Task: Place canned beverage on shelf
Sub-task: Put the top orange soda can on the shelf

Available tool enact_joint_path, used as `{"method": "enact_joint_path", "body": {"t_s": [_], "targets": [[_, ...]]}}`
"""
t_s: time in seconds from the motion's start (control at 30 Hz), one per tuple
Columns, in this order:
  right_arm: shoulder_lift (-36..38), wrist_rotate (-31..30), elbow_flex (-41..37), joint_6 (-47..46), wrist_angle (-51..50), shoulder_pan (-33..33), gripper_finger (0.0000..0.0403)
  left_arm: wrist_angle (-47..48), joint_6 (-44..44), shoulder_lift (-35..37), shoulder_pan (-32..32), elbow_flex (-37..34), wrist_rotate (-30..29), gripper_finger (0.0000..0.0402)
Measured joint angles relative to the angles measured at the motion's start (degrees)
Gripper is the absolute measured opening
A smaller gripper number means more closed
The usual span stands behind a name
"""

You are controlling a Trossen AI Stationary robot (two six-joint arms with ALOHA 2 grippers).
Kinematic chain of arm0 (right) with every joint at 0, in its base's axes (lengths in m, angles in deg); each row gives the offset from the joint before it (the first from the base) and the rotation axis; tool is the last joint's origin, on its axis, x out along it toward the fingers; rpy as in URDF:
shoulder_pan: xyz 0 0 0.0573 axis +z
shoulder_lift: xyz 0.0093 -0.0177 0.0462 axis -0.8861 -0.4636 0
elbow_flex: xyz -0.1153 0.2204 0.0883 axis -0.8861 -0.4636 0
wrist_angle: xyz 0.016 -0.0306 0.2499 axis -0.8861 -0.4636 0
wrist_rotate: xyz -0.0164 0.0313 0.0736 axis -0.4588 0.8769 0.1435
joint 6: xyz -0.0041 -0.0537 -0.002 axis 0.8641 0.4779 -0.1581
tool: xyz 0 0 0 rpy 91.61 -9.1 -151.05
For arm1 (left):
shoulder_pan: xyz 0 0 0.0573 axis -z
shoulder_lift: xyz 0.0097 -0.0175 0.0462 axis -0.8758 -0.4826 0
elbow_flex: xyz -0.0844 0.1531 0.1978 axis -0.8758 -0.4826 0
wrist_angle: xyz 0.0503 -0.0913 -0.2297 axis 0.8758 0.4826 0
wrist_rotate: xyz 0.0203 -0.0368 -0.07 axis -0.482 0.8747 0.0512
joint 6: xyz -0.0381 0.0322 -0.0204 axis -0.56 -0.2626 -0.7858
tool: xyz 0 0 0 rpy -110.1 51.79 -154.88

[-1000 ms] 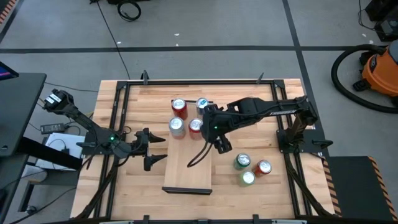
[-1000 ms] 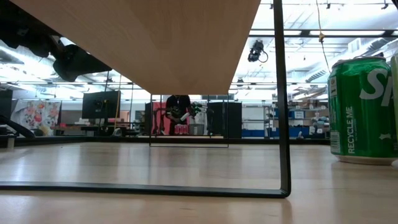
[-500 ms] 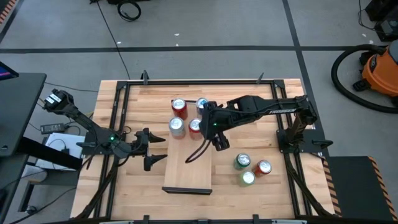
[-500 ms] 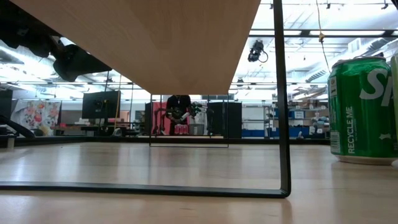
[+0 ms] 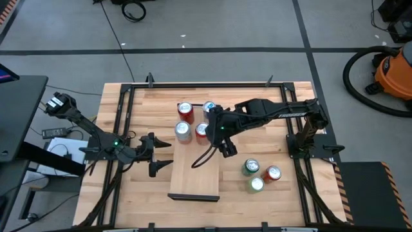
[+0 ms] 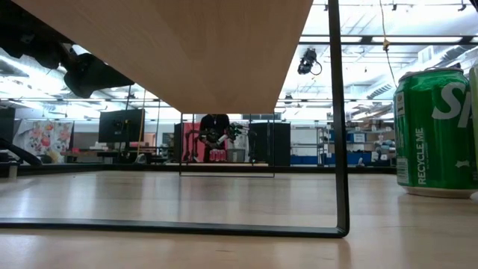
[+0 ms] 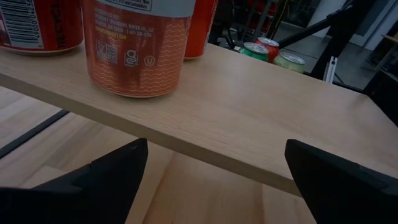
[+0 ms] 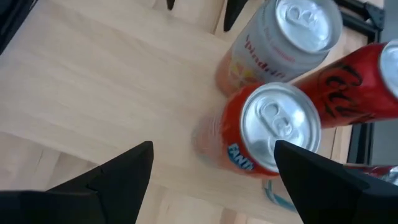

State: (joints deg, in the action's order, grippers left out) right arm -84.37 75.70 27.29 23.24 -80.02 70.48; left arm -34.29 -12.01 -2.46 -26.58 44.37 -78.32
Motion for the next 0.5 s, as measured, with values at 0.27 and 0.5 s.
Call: {"method": "enact_joint_path", "body": {"t_s": [0.27, 0.5], "targets": [[0.02, -0.76, -0.58, 2.81, 1.61, -0.66, 0.0345, 0.00, 0.04, 0.00, 0.00, 0.00, 0.00, 0.0392], [0.28, -0.38, -3.83, 3.41, 3.79, -1.86, 0.0345, 0.00, 0.04, 0.02, 0.00, 0.00, 0.00, 0.0392]]}}
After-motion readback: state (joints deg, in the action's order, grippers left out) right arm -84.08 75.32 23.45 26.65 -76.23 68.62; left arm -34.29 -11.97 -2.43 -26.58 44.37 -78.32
